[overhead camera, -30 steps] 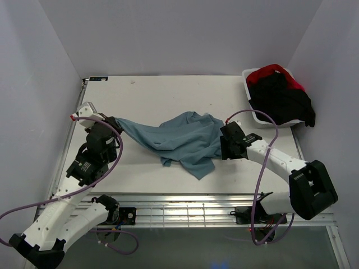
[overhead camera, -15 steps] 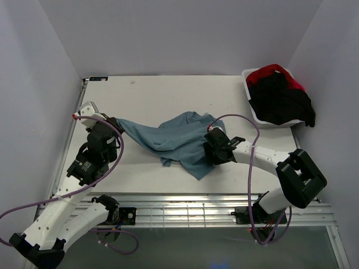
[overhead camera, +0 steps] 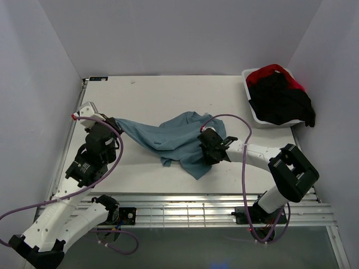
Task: Fold and stack the t-shirts
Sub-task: Flatten out the tshirt
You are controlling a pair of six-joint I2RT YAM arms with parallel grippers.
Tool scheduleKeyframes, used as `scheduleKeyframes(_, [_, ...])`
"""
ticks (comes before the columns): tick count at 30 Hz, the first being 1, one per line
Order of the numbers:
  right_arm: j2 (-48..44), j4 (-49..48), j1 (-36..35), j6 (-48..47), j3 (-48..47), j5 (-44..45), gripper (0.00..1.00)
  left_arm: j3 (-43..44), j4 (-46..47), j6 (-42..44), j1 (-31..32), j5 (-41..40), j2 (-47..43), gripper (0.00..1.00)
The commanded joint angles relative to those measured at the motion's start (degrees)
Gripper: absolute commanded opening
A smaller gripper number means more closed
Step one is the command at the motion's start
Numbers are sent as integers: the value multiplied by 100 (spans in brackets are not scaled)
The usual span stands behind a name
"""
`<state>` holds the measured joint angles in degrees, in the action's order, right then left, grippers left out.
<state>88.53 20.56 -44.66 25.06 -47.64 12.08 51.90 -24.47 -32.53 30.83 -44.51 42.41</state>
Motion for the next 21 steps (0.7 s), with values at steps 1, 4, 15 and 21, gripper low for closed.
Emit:
scheduleKeyframes(1, [-292,474,-16,-36,-307,522,8,39,-32,133,-16,-110,-110,0])
scheduleKeyframes(4, [-661,1481,80,-229,-1201,1688,8,232,-40,265,-16,-137,-93,0])
scheduleKeyframes(15, [-733,2901,1538,-1731,-6264,2484,8,1610,1092,1634,-16,407,995,0])
scheduleKeyframes(21, [-784,3155,1654,-1961,-7215,2607,8,2929,278,1838,-16,1915,1611,0])
